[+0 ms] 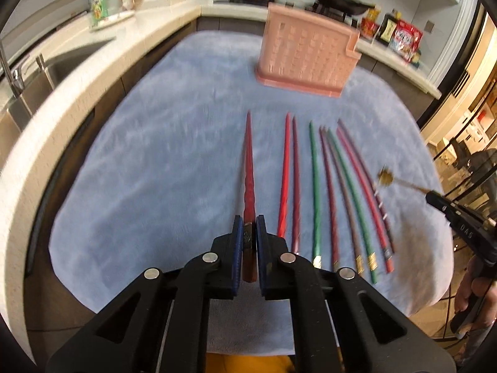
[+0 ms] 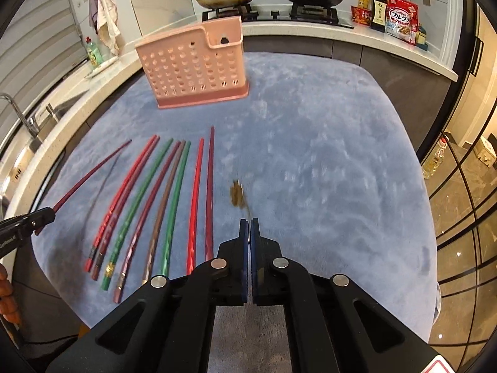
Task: Organize utensils
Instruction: 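Grasp the gold spoon with the right tool while the left tool grasps a red chopstick, then carry spoon and chopstick to the pink holder and open both tools to drop them in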
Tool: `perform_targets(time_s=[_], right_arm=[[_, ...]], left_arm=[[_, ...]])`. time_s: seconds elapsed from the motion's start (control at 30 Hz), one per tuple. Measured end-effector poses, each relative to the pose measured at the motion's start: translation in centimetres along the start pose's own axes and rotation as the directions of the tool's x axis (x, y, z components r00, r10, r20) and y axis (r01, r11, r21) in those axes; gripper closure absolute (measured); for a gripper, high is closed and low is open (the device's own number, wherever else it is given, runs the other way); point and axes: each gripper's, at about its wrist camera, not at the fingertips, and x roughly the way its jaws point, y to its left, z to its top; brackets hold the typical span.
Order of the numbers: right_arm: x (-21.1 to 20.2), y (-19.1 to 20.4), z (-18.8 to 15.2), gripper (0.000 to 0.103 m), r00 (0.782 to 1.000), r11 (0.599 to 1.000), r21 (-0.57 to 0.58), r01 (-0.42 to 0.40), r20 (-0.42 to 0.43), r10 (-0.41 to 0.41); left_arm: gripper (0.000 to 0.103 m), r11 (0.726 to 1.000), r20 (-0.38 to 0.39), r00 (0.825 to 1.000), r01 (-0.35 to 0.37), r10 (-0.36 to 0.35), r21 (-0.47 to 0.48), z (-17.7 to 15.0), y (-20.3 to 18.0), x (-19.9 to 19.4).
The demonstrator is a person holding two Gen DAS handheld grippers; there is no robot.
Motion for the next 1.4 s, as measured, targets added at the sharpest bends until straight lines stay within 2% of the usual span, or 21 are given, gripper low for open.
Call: perform_targets(time_s=[0.2,0.43,0.53,0.73,0.9,1.03,1.1,1.2,1.4], right_arm=[[-1.9,-0.2,3.1,0.102,0.998,1.0,0.009,-0.024,0.06,0.023],[-3.2,-0.4,7.7,0.102,0.987,0.998,0.025,-0.062,0.147,0.058],[-3.6,-0.2,10.3,0.102,0.979,0.996,0.026,-0.086,0.188,0.079],[-3.6,-0.1,16.4,0.102,0.96,0.992,0.037,-0.124,0.257,0.11],[-3.3,0.2,21.0,0.102,0.946,0.99,0.028,-0.135,0.301,0.121],[-1.5,0.7,23.7,0.102,0.947,0.99,0.026,-0.137,0.298,0.123],[-0.3,0.9,24.5,0.102,0.951,0.991,0.022,-0.13,0.287,0.119],[1.8,1.0,25.4,0.102,0.959,0.992,0.02,-0.121,0.26,0.112],[5.7,1.3,25.6,0.102,0.972,0.993,0.025,-0.112,0.208,0.105]], left_arm=[[0.096,1.0,0.095,0.996,-0.001,-0.001,0.022,4.4,-0.6,-3.0],[0.096,0.998,0.22,0.975,-0.027,0.016,0.051,11.2,-1.7,-5.4],[0.096,0.997,0.282,0.959,-0.052,0.032,0.065,14.3,-2.4,-6.5],[0.096,0.997,0.388,0.922,-0.033,0.003,0.07,20.5,-3.6,-9.0],[0.096,0.997,0.484,0.874,-0.012,-0.026,0.075,24.7,-4.9,-11.5],[0.096,0.997,0.54,0.841,-0.005,-0.037,0.075,27.6,-6.0,-12.2],[0.096,0.997,0.548,0.835,-0.003,-0.039,0.075,28.9,-6.3,-11.5],[0.096,0.997,0.542,0.84,-0.004,-0.038,0.075,29.9,-6.6,-9.9],[0.096,0.998,0.488,0.872,0.004,-0.032,0.057,30.7,-6.1,-4.6]])
